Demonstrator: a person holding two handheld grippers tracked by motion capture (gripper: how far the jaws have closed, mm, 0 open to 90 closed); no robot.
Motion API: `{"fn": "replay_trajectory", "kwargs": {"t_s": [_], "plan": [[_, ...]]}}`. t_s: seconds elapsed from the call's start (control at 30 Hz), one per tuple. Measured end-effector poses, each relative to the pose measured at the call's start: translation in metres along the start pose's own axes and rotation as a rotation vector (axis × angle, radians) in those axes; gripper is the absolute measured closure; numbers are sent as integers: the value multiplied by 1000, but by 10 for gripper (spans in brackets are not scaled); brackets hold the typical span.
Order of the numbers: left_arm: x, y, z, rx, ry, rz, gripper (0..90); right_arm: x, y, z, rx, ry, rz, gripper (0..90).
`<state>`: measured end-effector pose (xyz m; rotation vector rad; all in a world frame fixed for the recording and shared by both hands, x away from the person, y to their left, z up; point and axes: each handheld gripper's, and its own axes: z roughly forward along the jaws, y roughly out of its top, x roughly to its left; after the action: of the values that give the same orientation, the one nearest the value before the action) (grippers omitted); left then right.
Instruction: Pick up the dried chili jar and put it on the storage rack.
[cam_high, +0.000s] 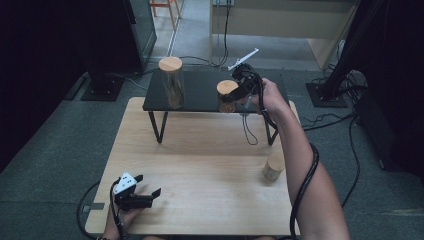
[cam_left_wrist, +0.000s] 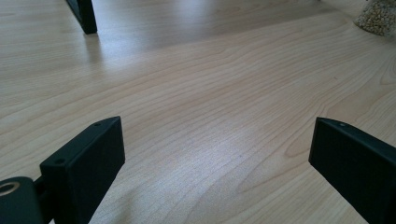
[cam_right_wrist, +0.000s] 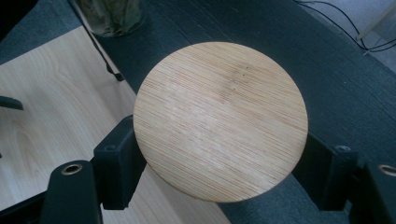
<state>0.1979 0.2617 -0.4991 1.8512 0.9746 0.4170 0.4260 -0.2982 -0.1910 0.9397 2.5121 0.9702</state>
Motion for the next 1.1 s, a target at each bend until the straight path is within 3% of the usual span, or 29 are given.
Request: {"fn": "replay_trajectory", "kwargs": {"t_s": [0.4, 0.8, 0.83, 0.9, 0.97, 1.1], "plan": [[0, -1, 0, -5, -1, -1, 36, -6, 12, 13, 5, -9, 21, 259], [3, -1, 0, -11, -7, -9, 36, 2, 12, 22, -29, -49, 58, 256], [3, -2, -1, -12, -8, -10, 36, 3, 11, 23, -34, -49, 62, 243], [2, -2, -1, -11, -7, -8, 36, 1, 10, 23, -37, -42, 81, 119], [2, -1, 0, -11, -6, -7, 36, 9, 7, 22, -52, -84, 87, 26], [2, -1, -1, -10, -5, -11, 36, 6, 4, 17, -69, -68, 104, 15]]}}
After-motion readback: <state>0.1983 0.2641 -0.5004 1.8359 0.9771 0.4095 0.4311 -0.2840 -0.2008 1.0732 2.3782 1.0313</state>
